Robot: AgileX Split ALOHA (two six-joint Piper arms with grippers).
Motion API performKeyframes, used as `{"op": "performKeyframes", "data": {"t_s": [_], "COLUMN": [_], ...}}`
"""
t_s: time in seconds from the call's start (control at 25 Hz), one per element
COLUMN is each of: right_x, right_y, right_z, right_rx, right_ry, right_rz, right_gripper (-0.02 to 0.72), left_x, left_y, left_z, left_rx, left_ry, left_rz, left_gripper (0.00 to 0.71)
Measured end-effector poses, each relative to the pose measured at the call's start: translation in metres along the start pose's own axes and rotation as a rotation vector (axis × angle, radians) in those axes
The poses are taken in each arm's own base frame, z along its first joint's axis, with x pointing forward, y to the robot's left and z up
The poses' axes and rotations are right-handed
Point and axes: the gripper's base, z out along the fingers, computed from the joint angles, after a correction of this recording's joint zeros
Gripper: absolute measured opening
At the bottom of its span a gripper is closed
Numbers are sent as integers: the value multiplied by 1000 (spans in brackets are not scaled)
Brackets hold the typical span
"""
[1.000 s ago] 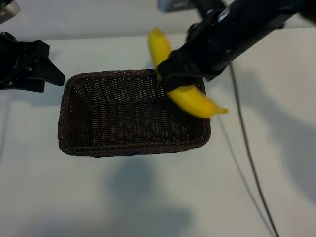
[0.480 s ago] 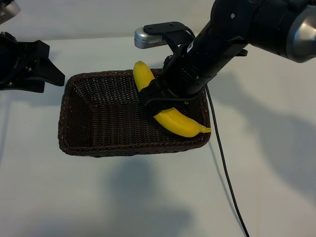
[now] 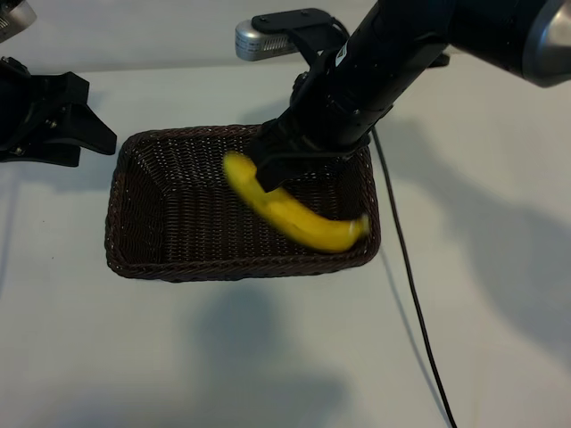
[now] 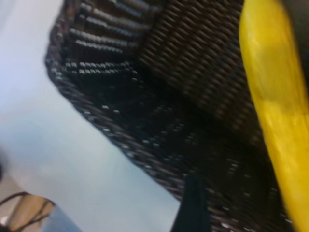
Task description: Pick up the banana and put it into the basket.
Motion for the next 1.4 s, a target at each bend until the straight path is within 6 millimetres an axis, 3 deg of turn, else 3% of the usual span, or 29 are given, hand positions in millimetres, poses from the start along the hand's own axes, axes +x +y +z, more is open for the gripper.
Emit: {"op": "performKeyframes", "data": {"t_s": [0.2, 0.44, 0.6, 0.8, 1.16, 1.28, 1.4], "right_x": [-5, 3, 9, 14, 38, 41, 42], "right_y": [0, -14, -28, -31, -51, -50, -43], "right_z": [-22, -86, -108, -103, -58, -58, -71], "right_rx": [77, 123, 129, 122, 142, 139, 137], "right_ry": [8, -63, -69, -37, 6, -31, -81], "right_rz": [-50, -49, -25, -61, -41, -46, -64], "right_gripper": [511, 484, 482, 482, 482, 481, 481], "left_x": [0, 2, 2, 3, 0, 0, -1], "left_y": [0, -4, -15, -21, -27, -26, -25], "left_z": [0, 0, -1, 0, 10, 10, 11], "left_rx": [0, 39, 170, 202, 190, 188, 179], "left_ry": [0, 21, 22, 31, 27, 29, 26], "left_rz": [0, 8, 33, 46, 67, 68, 73], "left_gripper": [547, 547, 547, 547, 547, 547, 547]}}
